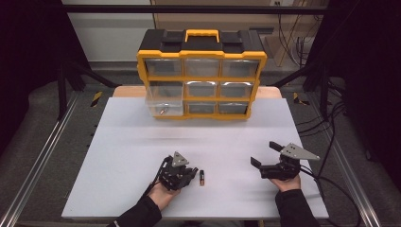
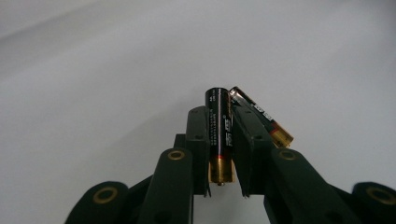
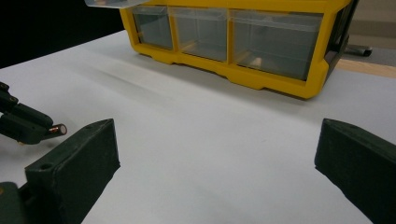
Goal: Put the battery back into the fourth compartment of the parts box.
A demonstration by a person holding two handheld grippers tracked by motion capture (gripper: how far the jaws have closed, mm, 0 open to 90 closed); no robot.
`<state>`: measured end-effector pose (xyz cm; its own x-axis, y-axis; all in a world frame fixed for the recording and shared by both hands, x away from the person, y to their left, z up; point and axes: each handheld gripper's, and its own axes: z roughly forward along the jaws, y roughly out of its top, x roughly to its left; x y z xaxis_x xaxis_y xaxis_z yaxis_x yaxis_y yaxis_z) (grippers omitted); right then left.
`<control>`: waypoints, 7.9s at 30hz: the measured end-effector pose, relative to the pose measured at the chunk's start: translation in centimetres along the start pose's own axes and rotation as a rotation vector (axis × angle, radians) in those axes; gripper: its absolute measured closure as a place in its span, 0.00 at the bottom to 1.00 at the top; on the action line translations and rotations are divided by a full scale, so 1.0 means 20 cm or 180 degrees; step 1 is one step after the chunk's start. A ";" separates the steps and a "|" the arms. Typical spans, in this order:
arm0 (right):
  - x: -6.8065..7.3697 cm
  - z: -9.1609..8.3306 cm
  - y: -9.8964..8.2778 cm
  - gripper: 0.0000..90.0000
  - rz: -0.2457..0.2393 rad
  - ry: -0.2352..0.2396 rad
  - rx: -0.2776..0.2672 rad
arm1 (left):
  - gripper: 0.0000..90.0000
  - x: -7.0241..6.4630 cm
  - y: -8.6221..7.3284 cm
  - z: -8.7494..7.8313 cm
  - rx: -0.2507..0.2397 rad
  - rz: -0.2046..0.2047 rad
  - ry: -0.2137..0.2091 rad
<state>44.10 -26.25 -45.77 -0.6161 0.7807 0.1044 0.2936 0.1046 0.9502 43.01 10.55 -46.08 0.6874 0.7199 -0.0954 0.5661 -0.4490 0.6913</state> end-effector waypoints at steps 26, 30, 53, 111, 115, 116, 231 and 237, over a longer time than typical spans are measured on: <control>0.00 0.00 0.00 0.00 0.0003 0.0006 0.0007 | 0.85 0.20 0.12 -0.28 -0.0528 -0.0105 0.0019; 0.00 0.00 0.00 0.00 0.0013 -0.0006 0.0008 | 0.85 0.24 0.15 -0.34 -0.0634 -0.0116 0.0047; 0.00 0.00 0.00 0.00 -0.0004 -0.0011 0.0018 | 0.85 0.46 0.35 -0.56 -0.1111 -0.0177 0.0157; 0.00 0.00 0.00 0.00 0.0007 -0.0007 0.0008 | 0.85 0.84 0.73 -0.44 -0.0789 -0.0178 0.0696; 0.00 0.00 0.00 0.00 -0.0004 -0.0009 0.0017 | 0.84 0.83 0.73 -0.43 -0.0782 -0.0182 0.0723; 0.00 0.00 0.00 0.00 -0.0002 -0.0006 0.0014 | 0.84 0.83 0.73 -0.43 -0.0783 -0.0182 0.0720; 0.00 0.00 0.00 0.00 -0.0013 0.0000 0.0004 | 0.60 -0.10 0.00 0.14 -0.0079 -0.0003 -0.0119; 0.00 0.00 0.00 0.00 -0.0013 0.0003 0.0011 | 0.67 -0.10 0.00 0.13 -0.0027 -0.0091 -0.0126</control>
<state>44.13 -26.28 -45.86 -0.6180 0.7797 0.1007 0.2937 0.1101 0.9495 42.94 7.70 -47.75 0.6886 0.7109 -0.1433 0.5820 -0.4239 0.6939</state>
